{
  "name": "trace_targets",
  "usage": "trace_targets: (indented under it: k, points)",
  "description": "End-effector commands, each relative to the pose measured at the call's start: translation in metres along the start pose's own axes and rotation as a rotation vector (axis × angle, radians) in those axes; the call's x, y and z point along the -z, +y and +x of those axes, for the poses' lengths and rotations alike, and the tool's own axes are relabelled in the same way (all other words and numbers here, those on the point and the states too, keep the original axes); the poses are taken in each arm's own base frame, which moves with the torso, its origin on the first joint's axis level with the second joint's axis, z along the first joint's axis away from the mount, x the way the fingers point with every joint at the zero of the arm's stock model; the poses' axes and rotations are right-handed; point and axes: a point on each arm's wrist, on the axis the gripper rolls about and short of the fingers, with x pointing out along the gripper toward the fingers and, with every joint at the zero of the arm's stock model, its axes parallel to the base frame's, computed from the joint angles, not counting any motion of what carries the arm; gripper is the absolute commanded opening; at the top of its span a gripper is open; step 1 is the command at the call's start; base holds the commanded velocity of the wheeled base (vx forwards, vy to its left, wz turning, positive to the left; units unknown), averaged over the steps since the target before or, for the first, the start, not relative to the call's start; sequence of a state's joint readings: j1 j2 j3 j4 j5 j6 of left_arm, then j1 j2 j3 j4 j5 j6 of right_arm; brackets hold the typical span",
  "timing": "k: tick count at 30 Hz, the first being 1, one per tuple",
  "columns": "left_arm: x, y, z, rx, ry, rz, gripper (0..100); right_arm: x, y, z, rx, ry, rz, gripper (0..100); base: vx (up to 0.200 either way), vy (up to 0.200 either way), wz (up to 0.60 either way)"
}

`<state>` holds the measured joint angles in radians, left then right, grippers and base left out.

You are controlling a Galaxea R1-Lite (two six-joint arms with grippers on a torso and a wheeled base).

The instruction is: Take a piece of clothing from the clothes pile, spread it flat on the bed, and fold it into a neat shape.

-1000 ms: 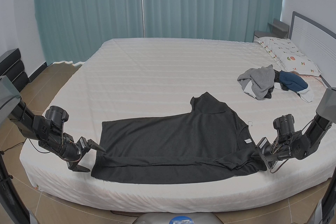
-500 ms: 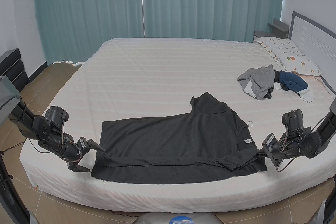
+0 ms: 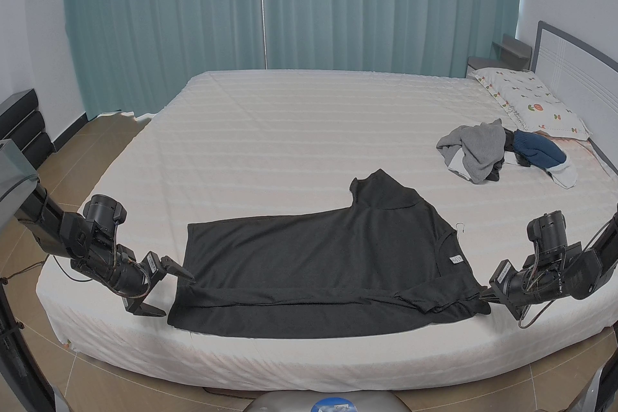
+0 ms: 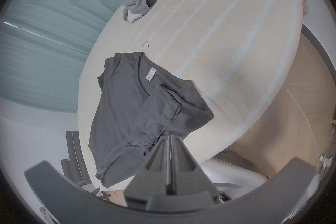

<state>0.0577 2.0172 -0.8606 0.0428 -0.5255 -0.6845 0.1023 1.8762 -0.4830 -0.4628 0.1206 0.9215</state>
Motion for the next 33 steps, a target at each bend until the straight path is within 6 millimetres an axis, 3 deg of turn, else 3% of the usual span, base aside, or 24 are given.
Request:
trace_targets:
  k: [1,2,18,28,33]
  points:
    - [0.0,0.0,0.0,-0.001,-0.001,-0.002,100,0.0,-0.002,0.005,0.011,0.011,-0.008,0,0.0,0.0,0.0]
    - [0.0,0.0,0.0,-0.001,-0.001,-0.002,100,-0.001,-0.001,0.005,0.006,0.01,-0.01,100,0.0,0.0,0.0]
    - [-0.001,-0.005,-0.007,0.014,-0.023,-0.036,100,-0.018,0.02,-0.001,-0.203,0.024,-0.026,100,0.0,0.0,0.0]
    - [-0.001,-0.009,-0.008,0.017,-0.03,-0.071,100,-0.012,0.01,-0.001,-0.223,0.03,-0.017,100,0.0,-0.18,0.0]
    - [0.002,-0.011,-0.012,0.021,-0.033,-0.068,100,-0.011,0.006,0.0,-0.231,0.038,-0.014,100,0.0,0.0,0.0]
